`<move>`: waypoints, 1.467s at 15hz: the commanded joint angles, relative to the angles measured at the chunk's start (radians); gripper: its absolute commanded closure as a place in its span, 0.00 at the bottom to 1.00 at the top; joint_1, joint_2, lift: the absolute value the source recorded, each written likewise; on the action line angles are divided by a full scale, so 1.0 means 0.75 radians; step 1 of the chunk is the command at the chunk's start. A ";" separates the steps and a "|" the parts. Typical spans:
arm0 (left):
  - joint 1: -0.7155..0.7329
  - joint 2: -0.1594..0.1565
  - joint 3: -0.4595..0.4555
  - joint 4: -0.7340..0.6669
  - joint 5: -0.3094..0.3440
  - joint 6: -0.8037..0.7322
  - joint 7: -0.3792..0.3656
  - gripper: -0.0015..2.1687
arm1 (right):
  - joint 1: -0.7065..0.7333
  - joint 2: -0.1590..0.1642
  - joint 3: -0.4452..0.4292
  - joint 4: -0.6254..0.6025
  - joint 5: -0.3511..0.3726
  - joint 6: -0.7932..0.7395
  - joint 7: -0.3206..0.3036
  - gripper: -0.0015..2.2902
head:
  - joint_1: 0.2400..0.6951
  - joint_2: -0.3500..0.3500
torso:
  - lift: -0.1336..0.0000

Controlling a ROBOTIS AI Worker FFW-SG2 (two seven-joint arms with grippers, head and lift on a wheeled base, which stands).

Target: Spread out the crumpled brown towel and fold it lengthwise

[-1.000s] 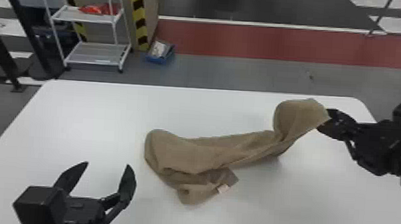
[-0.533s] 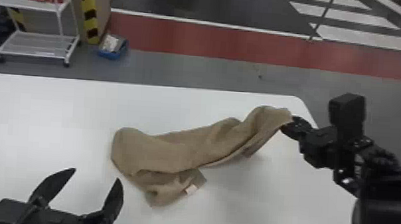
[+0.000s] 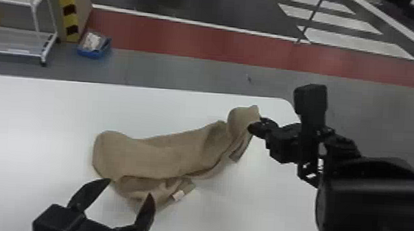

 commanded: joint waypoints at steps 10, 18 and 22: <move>-0.229 -0.014 -0.101 0.208 0.039 0.237 -0.029 0.13 | -0.001 0.029 0.031 -0.066 -0.010 0.046 -0.022 0.65 | 1.00 0.07 | 0.07; -0.135 0.000 -0.011 0.050 0.049 0.246 -0.043 0.91 | 0.007 0.031 -0.028 -0.087 -0.033 0.059 -0.024 0.65 | 1.00 0.08 | 0.07; 0.010 0.022 0.195 -0.191 0.086 0.266 -0.104 0.91 | 0.001 0.012 -0.143 -0.074 -0.096 0.055 -0.020 0.64 | 1.00 0.10 | 0.07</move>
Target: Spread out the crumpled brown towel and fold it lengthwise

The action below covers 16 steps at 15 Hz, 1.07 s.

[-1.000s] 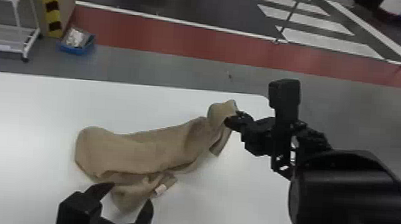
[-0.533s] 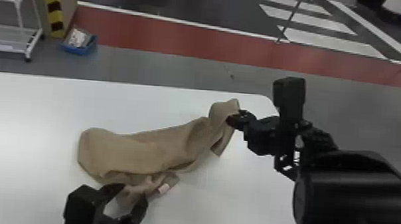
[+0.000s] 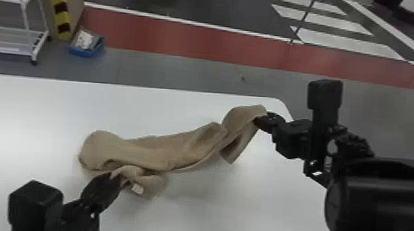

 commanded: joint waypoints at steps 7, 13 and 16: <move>0.002 -0.043 0.326 -0.095 0.039 0.658 -0.308 0.91 | 0.129 -0.055 -0.043 0.071 -0.016 -0.171 0.013 0.64 | 1.00 0.17 | 0.07; -0.059 -0.078 0.514 -0.136 0.051 0.989 -0.327 0.91 | 0.133 -0.055 -0.021 0.067 -0.008 -0.171 0.013 0.64 | 1.00 0.27 | 0.07; -0.047 -0.121 0.543 -0.191 0.076 0.981 -0.323 0.91 | 0.133 -0.055 -0.021 0.067 -0.006 -0.171 0.013 0.64 | 1.00 0.34 | 0.07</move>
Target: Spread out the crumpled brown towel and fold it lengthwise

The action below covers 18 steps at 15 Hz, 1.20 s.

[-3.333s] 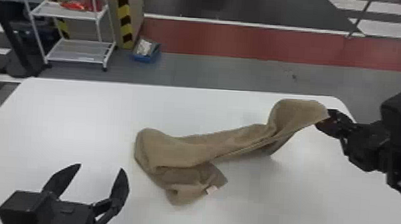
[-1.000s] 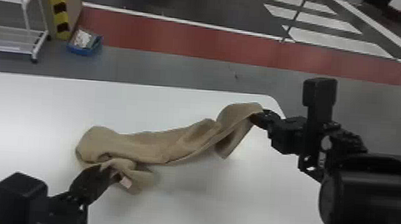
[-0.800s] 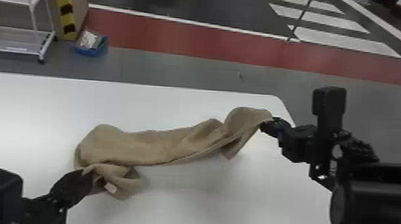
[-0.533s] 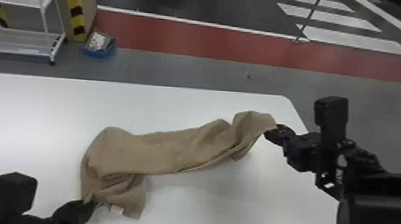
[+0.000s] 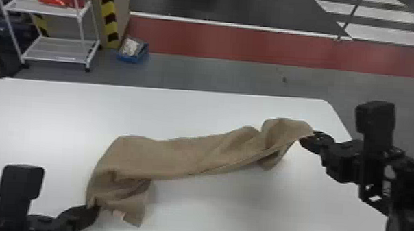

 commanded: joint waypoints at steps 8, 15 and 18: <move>-0.042 -0.029 0.121 -0.090 0.048 -0.016 0.017 0.89 | 0.048 -0.009 -0.048 0.078 0.021 -0.143 0.002 0.64 | 1.00 0.36 | 0.07; -0.232 -0.025 0.240 -0.045 0.052 0.094 -0.018 0.89 | 0.351 -0.125 -0.142 0.092 0.081 -0.732 0.100 0.64 | 1.00 0.40 | 0.07; -0.330 -0.008 0.282 0.068 0.044 0.106 -0.041 0.89 | 0.380 -0.137 -0.153 0.106 0.146 -0.744 0.172 0.64 | 1.00 0.45 | 0.07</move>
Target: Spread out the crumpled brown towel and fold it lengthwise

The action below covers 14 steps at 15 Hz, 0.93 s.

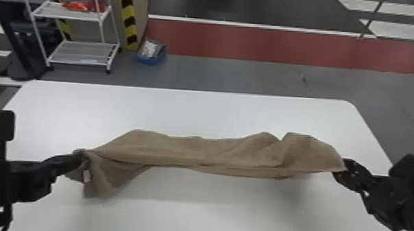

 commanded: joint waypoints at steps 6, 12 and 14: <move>-0.129 0.024 0.001 0.182 -0.003 0.025 -0.032 0.00 | 0.001 0.010 -0.018 0.060 0.030 -0.005 -0.005 0.64 | 1.00 0.47 | 0.07; -0.100 0.018 -0.095 0.125 -0.007 -0.110 -0.014 0.02 | -0.061 0.023 -0.008 0.125 0.042 0.007 -0.003 0.64 | 1.00 0.43 | 0.07; -0.174 0.024 -0.183 0.135 -0.068 -0.123 -0.010 0.02 | -0.081 0.014 -0.010 0.172 0.038 0.012 -0.003 0.64 | 1.00 0.40 | 0.07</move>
